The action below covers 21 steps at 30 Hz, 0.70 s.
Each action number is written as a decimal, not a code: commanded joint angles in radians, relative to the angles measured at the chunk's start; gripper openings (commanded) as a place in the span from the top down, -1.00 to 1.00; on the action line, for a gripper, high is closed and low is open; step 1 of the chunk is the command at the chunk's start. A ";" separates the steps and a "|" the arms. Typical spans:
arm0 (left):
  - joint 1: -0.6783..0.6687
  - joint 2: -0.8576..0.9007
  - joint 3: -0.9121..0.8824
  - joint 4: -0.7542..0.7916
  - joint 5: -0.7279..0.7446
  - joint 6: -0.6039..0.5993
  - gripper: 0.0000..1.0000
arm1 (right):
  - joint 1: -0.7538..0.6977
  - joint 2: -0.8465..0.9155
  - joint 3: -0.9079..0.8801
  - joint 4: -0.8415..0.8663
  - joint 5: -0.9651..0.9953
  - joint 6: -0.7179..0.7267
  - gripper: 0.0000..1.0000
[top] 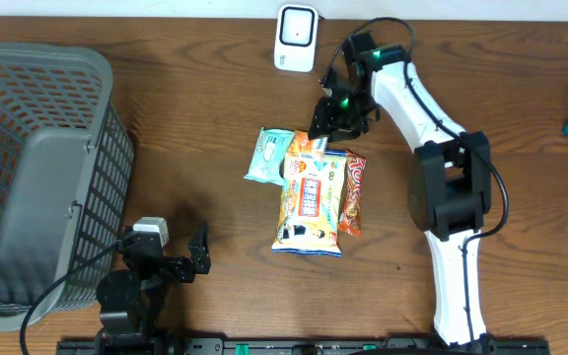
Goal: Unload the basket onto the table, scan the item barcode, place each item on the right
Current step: 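Reach the right gripper to the centre and grasp the orange box, then lift the orange box and hold it before the scanner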
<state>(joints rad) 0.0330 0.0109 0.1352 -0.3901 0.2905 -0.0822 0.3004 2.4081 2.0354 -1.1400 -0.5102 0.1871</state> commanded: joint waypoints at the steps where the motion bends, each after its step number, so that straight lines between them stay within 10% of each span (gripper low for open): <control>1: 0.006 -0.005 -0.015 -0.019 0.013 -0.009 -1.00 | 0.017 0.002 -0.077 0.040 -0.003 0.045 0.21; 6: 0.006 -0.005 -0.015 -0.019 0.013 -0.009 -1.00 | 0.016 0.002 -0.225 0.175 0.009 0.051 0.98; 21: 0.006 -0.005 -0.015 -0.019 0.013 -0.009 -1.00 | -0.006 -0.267 -0.188 0.377 0.301 -0.122 0.98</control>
<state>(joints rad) 0.0330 0.0113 0.1352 -0.3901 0.2905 -0.0822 0.2932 2.2616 1.8359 -0.8268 -0.3969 0.1055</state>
